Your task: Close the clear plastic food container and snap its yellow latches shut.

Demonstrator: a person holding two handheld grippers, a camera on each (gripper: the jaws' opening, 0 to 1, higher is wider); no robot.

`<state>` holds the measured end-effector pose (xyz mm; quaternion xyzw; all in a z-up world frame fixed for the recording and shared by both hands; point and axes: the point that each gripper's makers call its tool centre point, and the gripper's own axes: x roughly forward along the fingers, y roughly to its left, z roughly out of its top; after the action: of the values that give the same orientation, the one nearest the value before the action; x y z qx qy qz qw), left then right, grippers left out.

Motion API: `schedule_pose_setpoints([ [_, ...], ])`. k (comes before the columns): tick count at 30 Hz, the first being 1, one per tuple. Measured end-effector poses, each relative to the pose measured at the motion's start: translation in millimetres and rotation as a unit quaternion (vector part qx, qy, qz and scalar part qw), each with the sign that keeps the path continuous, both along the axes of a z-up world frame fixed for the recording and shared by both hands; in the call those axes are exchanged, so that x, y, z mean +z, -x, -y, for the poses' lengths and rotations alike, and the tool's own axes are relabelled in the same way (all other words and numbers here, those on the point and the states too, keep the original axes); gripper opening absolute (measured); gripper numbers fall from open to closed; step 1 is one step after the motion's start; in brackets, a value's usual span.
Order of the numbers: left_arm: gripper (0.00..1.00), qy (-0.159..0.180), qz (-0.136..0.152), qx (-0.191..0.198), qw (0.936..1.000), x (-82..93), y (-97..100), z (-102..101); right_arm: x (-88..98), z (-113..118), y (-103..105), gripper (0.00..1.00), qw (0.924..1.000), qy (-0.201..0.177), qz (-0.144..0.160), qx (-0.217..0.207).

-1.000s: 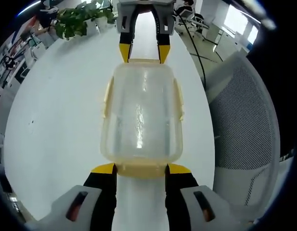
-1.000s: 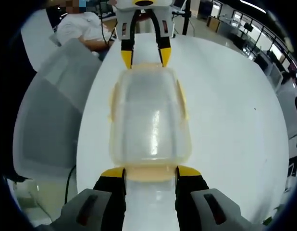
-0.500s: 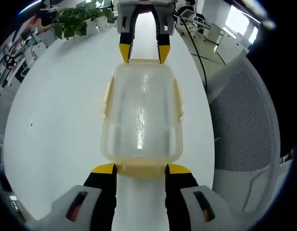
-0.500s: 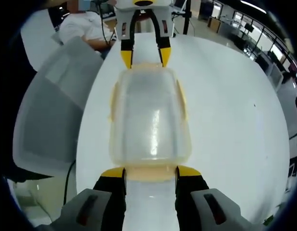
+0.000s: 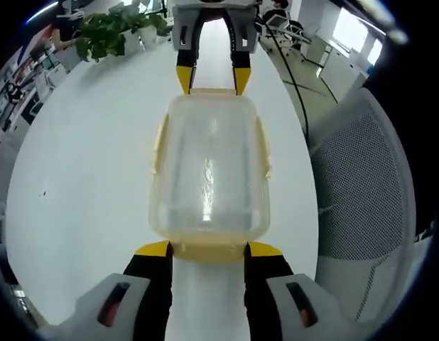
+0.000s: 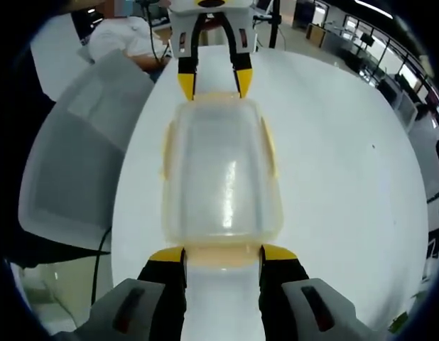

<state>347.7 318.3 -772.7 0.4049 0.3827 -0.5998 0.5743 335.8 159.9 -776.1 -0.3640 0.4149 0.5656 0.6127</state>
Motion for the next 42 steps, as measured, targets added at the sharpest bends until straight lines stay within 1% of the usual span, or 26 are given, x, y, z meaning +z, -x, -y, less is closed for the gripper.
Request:
schedule_pose_setpoints([
  [6,0.38,0.0,0.001,0.0,1.0,-0.6,-0.7,4,0.1,5,1,0.38,1.0,-0.003,0.003,-0.001],
  [18,0.38,-0.006,-0.002,-0.007,1.0,-5.3,0.1,20,-0.3,20,4,0.38,1.0,-0.002,0.003,-0.003],
  [22,0.38,-0.001,-0.003,-0.004,1.0,-5.9,1.2,22,-2.1,22,4,0.38,1.0,-0.002,0.003,-0.001],
  [31,0.38,-0.004,-0.002,-0.002,1.0,-7.0,-0.1,23,-2.5,22,2,0.38,1.0,0.0,0.007,0.003],
  [35,0.38,-0.003,0.0,-0.001,1.0,-7.0,-0.6,24,-3.0,24,1,0.38,0.9999,0.004,0.013,0.003],
  [42,0.38,-0.005,-0.001,-0.007,1.0,-9.9,3.8,29,-8.1,28,7,0.38,0.9999,0.009,0.011,-0.002],
])
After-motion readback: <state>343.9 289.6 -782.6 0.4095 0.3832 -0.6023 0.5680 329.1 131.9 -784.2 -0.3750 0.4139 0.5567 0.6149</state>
